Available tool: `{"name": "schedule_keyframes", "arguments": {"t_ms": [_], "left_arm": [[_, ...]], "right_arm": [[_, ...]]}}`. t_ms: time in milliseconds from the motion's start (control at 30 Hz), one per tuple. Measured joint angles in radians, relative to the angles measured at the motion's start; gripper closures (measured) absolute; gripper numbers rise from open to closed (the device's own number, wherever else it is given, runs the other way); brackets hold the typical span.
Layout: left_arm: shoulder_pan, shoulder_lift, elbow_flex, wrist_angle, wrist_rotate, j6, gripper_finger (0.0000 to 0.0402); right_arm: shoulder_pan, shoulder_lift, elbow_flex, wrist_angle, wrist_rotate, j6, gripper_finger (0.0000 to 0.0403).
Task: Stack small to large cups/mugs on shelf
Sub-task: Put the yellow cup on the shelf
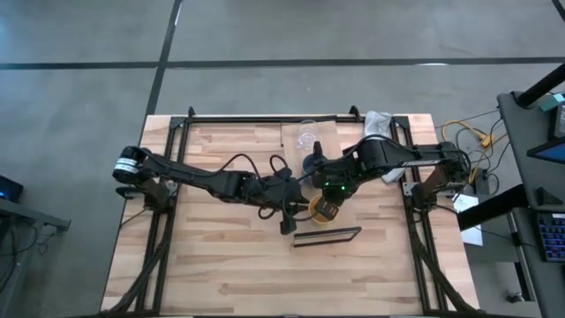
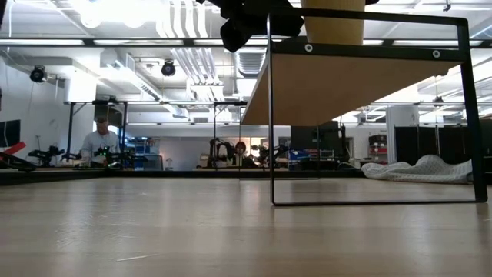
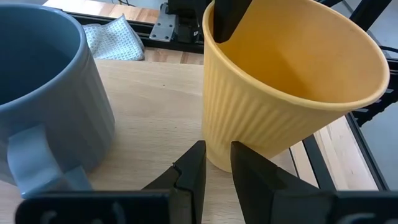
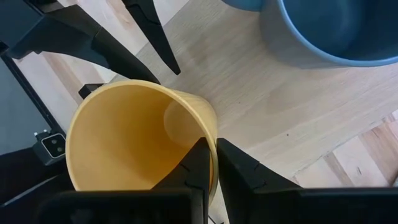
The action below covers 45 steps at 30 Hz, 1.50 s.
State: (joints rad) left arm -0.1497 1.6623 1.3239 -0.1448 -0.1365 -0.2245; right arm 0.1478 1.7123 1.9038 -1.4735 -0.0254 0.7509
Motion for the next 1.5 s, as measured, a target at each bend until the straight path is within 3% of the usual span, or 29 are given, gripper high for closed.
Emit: {"name": "schedule_keyframes", "arguments": {"t_ms": [567,1067,1500], "left_arm": [[0.0,0.0,0.002,-0.004,0.004,-0.004,0.0341],[0.0,-0.002,0.007,-0.004,0.0,-0.005,0.0341],[0.005,-0.022,0.02,-0.144,-0.028,-0.005,0.0341]], "right_arm": [[0.0,0.0,0.0,0.033,0.001,-0.002,0.038],[0.0,0.0,0.0,0.037,0.026,-0.138,0.0379],[0.002,0.0,0.0,0.036,0.027,-0.172,0.0378]]}}
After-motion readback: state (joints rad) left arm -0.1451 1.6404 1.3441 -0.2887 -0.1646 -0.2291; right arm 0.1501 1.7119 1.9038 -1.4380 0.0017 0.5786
